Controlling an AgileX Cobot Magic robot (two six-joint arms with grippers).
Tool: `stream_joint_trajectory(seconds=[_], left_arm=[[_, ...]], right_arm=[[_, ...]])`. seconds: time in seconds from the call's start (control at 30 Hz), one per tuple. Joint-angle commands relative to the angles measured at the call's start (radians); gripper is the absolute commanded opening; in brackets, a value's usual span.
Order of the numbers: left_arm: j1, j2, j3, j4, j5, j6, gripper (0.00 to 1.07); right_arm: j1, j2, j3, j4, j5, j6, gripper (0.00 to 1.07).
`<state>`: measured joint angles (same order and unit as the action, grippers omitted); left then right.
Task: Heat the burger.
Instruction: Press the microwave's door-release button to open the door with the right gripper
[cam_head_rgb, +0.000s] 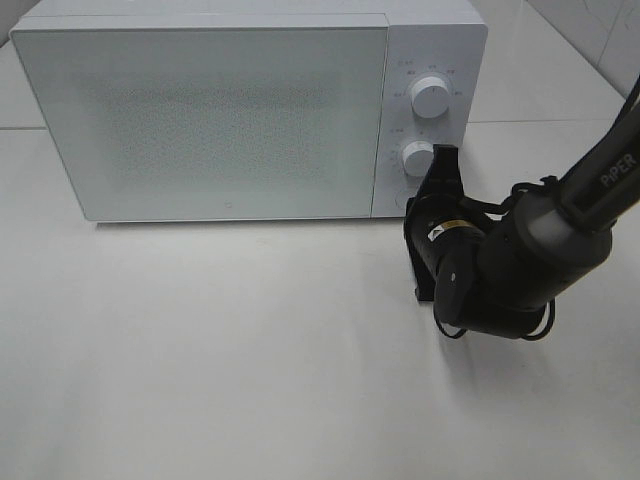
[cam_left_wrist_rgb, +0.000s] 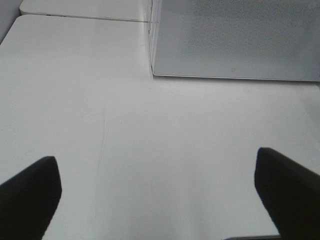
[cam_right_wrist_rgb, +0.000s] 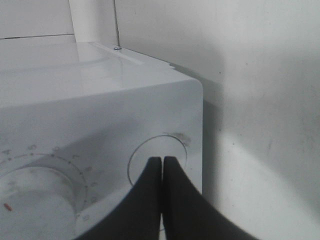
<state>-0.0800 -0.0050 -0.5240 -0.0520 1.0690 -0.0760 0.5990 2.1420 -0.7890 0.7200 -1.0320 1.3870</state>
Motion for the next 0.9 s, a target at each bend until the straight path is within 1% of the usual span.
stream_joint_trajectory(seconds=[0.03, 0.53, 0.7, 0.77, 0.9], left_arm=[[0.003, -0.004, 0.003, -0.007, 0.001, 0.005, 0.99], [0.003, -0.004, 0.003, -0.007, 0.001, 0.005, 0.99], [0.003, -0.004, 0.003, -0.007, 0.001, 0.005, 0.99], [0.003, -0.004, 0.003, -0.007, 0.001, 0.005, 0.99], [0.003, -0.004, 0.003, -0.007, 0.001, 0.005, 0.99]], right_arm=[[-0.005, 0.017, -0.019, -0.012, 0.01, -0.016, 0.0], [-0.028, 0.035, -0.058, -0.005, 0.005, -0.046, 0.0], [-0.028, 0.052, -0.09, -0.005, 0.005, -0.046, 0.0], [-0.028, 0.062, -0.12, -0.006, 0.003, -0.046, 0.0], [-0.028, 0.063, -0.137, 0.001, -0.013, -0.053, 0.0]])
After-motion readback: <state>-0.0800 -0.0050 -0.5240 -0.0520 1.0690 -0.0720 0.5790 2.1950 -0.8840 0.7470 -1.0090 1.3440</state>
